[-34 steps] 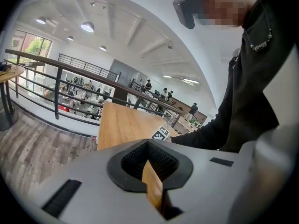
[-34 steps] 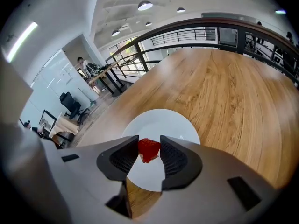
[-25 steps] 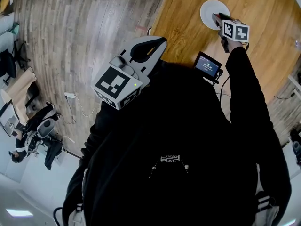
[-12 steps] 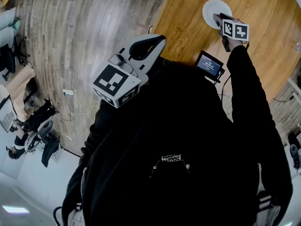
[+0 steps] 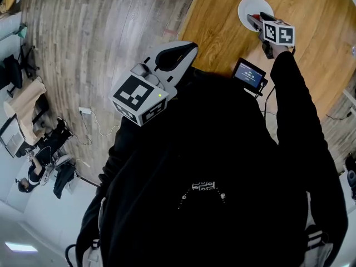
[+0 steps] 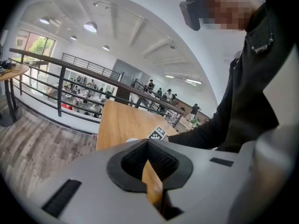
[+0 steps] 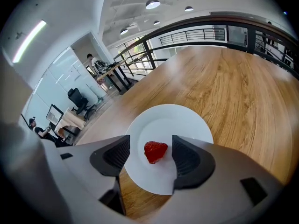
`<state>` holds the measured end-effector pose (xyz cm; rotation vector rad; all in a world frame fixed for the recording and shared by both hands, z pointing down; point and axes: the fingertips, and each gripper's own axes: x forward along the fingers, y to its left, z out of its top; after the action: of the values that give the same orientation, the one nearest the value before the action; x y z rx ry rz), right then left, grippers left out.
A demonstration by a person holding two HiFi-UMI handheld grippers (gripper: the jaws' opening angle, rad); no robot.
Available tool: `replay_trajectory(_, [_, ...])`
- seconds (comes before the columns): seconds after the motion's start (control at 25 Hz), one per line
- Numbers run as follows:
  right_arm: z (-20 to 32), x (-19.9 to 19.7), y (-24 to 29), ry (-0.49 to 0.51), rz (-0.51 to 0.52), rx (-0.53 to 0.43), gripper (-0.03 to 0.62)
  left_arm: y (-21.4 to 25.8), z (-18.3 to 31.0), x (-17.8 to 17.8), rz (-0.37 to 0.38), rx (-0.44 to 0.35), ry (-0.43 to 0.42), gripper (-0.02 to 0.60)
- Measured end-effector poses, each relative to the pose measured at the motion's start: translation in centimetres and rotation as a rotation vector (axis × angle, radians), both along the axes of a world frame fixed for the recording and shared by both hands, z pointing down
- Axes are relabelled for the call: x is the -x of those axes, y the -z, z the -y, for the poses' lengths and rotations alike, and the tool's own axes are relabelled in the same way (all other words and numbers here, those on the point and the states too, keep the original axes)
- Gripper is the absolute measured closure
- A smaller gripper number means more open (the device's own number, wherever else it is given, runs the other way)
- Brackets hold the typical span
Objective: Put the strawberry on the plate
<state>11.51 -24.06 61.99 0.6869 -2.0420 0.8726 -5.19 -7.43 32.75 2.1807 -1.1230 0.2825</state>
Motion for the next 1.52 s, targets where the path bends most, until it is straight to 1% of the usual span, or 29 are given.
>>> replay_trajectory(0.16, [0.3,0.5,0.3,-0.032,0.036,0.006,0.316,-0.1,0.4,0.1,0.014,-0.006,-0.007,0.586])
replay_trajectory(0.36, [0.8,0.0,1.5,-0.080,0.081,-0.034,0.310,-0.1,0.7,-1.3,0.029,-0.029,-0.059,0.586])
replay_trajectory(0.6, [1.2,0.5,2.4,-0.132,0.106,-0.053,0.310,0.1,1.1,-0.9,0.042,-0.051,-0.114,0.586])
replay_trajectory(0.8, [0.5,-0.3,2.1,-0.175,0.120,-0.072,0.309,-0.4,1.5,-1.7,0.053,-0.077,-0.167,0.586])
replay_trajectory(0.96, [0.3,-1.9,2.3,-0.230,0.121,-0.098,0.310,-0.8,2.4,-2.4,0.052,-0.106,-0.237,0.586])
replay_trajectory(1.12, [-0.8,-3.8,0.1,-0.302,0.136,-0.103,0.310,-2.9,3.0,-3.0,0.056,-0.138,-0.325,0.586])
replay_trajectory(1.24, [-1.9,-7.0,0.1,-0.357,0.106,-0.115,0.310,-3.2,3.1,-4.2,0.070,-0.166,-0.383,0.586])
replay_trajectory(1.4, [-3.1,-11.1,0.8,-0.449,0.088,-0.127,0.310,-2.7,3.7,-5.4,0.070,-0.192,-0.431,0.586])
replay_trajectory(1.52, [-4.4,-13.3,1.4,-0.501,0.090,-0.130,0.310,-2.4,4.1,-6.2,0.072,-0.208,-0.467,0.586])
